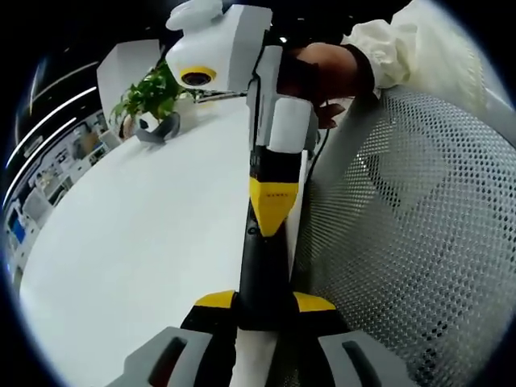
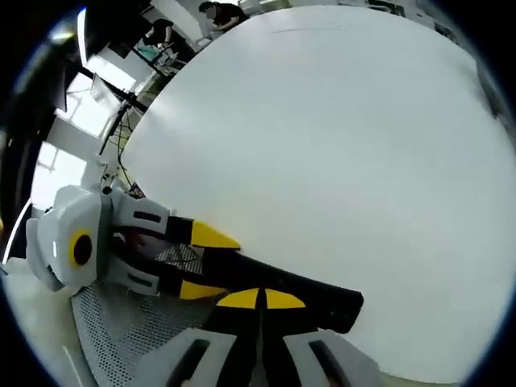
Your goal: Press the specified remote control buttons in sequence, fully releasing each button before pressing the next.
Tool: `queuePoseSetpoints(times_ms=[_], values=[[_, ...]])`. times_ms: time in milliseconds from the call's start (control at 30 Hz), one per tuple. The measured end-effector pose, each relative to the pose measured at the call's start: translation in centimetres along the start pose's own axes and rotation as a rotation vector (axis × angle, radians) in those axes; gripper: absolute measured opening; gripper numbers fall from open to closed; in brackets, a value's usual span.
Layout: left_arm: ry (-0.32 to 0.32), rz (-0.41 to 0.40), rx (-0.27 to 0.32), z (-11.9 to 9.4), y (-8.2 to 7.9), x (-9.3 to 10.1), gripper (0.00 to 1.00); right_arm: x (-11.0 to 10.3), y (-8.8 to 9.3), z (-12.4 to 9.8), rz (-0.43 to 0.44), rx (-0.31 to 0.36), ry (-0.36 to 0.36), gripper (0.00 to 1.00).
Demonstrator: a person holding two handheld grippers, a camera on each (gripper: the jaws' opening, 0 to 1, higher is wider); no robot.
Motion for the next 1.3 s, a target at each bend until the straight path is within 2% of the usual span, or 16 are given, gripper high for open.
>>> queuePoseSetpoints(times_ms=[233, 300, 467, 700, 933, 1300], values=[[-0.005, 0.000, -0.004, 0.1, -0.1, 0.0, 0.25, -0.4, 0.0, 1.0, -0.003, -0.028, -0.007, 0.00], [-0.004, -0.012, -0.003, 0.1, -0.1, -0.1, 0.25, -0.4, 0.0, 1.2, -0.023, -0.045, 0.016, 0.00], [-0.011, -0.031, -0.004, 0.1, -0.2, -0.1, 0.25, -0.3, -0.1, 1.1, -0.016, -0.031, 0.008, 0.00], [-0.012, -0.041, -0.002, 0.1, -0.1, -0.1, 0.25, 0.1, 0.0, 1.1, 0.039, -0.025, -0.021, 0.00], [-0.004, -0.041, -0.001, 0.0, -0.1, -0.1, 0.24, 0.0, -0.1, 1.2, 0.013, -0.028, -0.019, 0.00], [-0.005, -0.034, -0.002, 0.1, -0.1, -0.1, 0.25, 0.1, -0.2, 1.1, 0.032, -0.032, -0.033, 0.00]])
Point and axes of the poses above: the point that each gripper's makers call its tool centre point, and the gripper's own axes: z roughly forward along the fingers, x roughly to its right, y roughly out of its underside, the point moved 9 cm from there along -z, roughly backward along the fingers, and after that the axes turned 2 degrees about -z, right-handed, at the moved point
